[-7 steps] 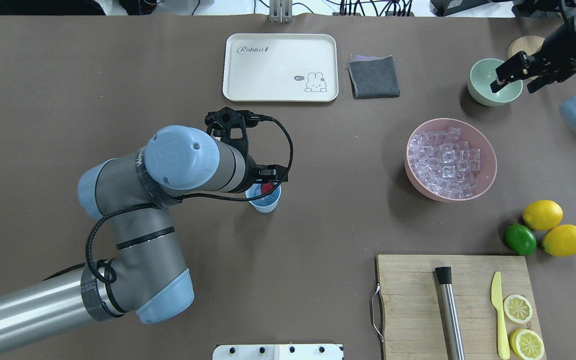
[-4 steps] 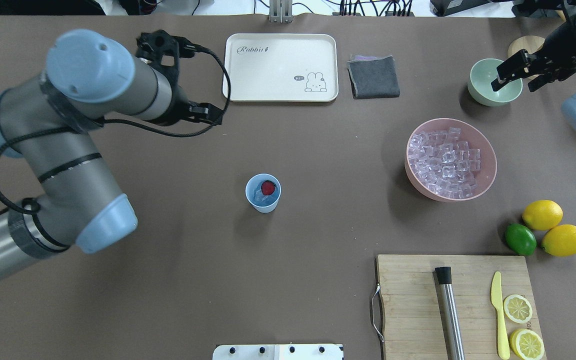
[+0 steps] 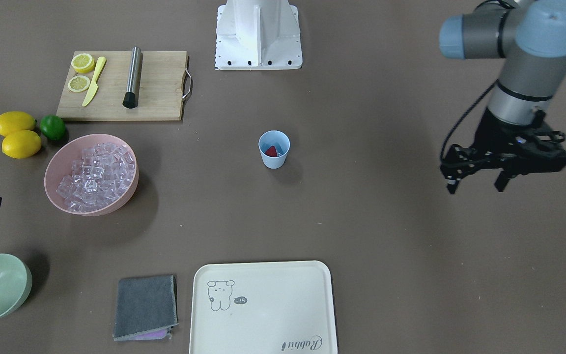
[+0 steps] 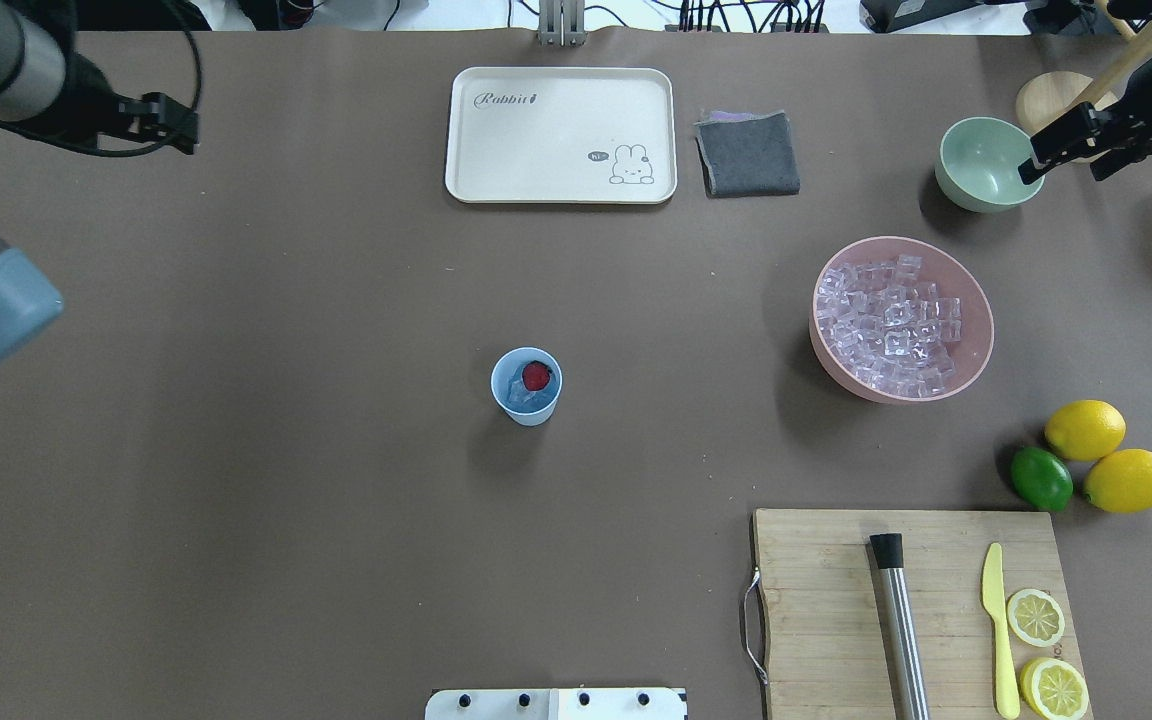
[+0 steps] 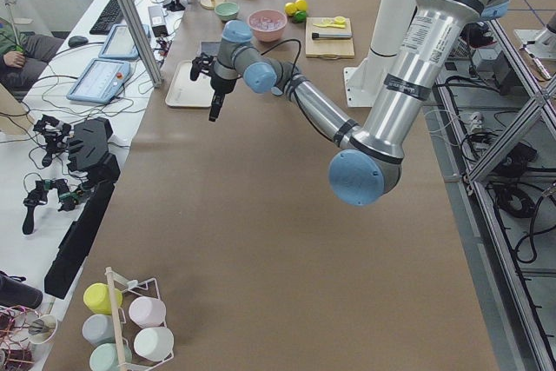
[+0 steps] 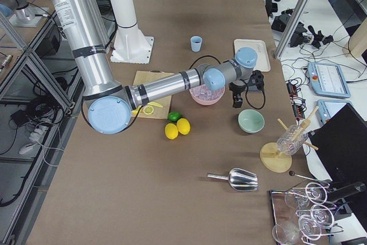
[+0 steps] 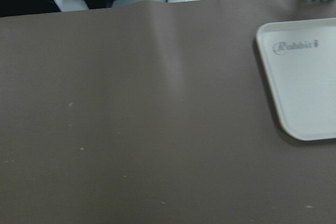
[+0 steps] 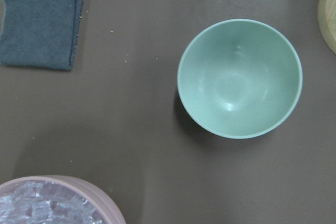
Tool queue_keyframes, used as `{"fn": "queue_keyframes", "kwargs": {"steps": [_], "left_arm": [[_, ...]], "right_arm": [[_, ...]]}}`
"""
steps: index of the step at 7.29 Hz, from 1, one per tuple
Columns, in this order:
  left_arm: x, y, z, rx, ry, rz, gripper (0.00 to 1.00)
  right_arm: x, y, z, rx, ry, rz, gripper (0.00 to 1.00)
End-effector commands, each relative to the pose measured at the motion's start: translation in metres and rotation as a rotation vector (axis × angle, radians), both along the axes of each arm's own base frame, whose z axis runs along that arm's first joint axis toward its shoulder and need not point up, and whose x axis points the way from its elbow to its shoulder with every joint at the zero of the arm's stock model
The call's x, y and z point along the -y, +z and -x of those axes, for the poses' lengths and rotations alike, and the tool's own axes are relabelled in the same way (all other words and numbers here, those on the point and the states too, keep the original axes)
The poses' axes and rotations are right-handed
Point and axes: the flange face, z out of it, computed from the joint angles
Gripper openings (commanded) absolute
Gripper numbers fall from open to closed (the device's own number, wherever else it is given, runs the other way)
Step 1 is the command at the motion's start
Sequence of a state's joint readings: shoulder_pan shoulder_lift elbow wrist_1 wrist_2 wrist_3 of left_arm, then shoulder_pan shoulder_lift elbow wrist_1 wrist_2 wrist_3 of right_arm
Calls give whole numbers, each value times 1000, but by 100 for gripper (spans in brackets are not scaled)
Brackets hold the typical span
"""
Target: Put ice and strawberries in cup
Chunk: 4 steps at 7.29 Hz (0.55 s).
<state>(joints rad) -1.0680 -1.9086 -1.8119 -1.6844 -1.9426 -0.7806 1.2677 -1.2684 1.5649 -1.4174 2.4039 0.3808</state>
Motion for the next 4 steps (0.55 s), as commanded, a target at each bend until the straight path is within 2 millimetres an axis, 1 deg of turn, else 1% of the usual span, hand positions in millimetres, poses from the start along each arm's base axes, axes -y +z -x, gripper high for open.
{"fn": "queue_keyframes", "kwargs": {"steps": [1,2,3,4], "left_arm": [[-3,117,103,130,224,7,98],[-8,152,136,148,240,52,98],[-16,169,162,132,206,89,98],[-28,189,176,90,200,135,98]], "right_arm": [[1,42,-51,-30,31,5,99],[-4,83,-98,-55,40,1,99],[-10,123,-153,-71,73,12,99],[-22,158,-202,-80,121,45,99]]}}
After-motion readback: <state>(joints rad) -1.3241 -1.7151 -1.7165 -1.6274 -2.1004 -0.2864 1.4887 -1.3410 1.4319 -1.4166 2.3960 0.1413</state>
